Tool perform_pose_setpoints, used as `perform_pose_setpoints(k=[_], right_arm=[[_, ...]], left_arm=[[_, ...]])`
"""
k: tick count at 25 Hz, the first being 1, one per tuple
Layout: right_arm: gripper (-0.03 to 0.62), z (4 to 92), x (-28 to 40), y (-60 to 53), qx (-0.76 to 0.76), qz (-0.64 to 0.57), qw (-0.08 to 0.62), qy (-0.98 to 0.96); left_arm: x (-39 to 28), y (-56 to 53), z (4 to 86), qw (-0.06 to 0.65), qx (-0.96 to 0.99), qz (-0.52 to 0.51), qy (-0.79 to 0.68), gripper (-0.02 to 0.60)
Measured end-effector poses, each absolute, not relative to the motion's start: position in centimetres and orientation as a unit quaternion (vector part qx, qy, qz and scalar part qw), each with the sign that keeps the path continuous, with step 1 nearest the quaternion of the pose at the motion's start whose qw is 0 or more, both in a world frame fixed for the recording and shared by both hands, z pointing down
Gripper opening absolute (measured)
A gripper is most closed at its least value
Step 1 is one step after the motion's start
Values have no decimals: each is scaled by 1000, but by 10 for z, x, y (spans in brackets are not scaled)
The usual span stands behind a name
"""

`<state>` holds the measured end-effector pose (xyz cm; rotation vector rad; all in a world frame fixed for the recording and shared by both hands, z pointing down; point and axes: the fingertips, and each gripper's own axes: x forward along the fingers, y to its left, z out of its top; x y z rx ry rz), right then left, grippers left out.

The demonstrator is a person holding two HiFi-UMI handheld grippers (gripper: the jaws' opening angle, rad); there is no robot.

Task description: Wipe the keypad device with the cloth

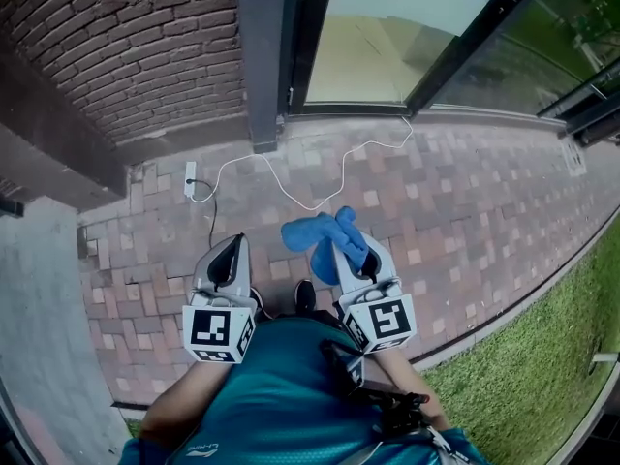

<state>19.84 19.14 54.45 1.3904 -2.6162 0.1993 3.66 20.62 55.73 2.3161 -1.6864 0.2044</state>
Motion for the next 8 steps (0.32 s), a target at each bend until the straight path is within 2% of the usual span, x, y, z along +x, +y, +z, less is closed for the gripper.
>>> perform_pose_setpoints(k=[8], right_arm=[[57,541,206,177,473,63,81,-875]], left_arm=[[51,195,560,141,812,68,-563,-9]])
